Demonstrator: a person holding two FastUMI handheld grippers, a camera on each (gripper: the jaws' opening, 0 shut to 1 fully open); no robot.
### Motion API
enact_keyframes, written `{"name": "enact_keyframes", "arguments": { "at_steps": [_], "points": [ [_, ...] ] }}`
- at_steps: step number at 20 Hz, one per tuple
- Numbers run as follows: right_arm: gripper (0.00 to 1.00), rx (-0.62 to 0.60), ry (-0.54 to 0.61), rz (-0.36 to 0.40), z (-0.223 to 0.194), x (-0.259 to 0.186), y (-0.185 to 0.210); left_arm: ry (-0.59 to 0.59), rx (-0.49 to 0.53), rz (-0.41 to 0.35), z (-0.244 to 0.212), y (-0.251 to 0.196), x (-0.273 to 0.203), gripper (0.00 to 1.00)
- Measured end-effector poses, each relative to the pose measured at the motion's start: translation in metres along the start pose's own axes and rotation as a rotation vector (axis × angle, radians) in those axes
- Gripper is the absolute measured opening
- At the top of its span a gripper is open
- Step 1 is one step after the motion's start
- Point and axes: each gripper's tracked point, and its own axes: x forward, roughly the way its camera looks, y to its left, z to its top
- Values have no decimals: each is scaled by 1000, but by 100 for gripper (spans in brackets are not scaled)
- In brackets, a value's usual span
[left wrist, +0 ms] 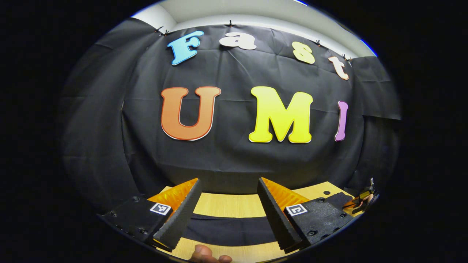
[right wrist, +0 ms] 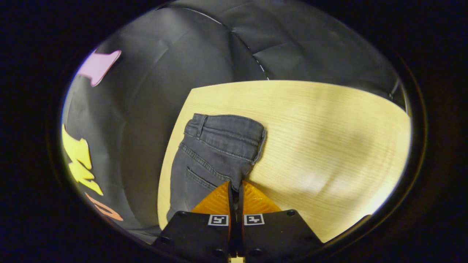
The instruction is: Grasp the waist and the cuffs of the jeans and fold them to make the two legs overlap; first hold the waist and fold one-third of the jeans toward the cuffs, then hold the cuffs and fold the remaining one-third in the same direction to finish folding.
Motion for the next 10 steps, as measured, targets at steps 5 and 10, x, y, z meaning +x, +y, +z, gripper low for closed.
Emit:
{"name": "enact_keyframes", "arguments": {
  "at_steps": [5,10],
  "points": [
    [0,-293,-145,23,10,-31,30,-10,-28,29,6,15,-13,100],
    [1,-608,-270,83,6,-70,77,-18,-56,53,6,24,-24,98]
  ]
}}
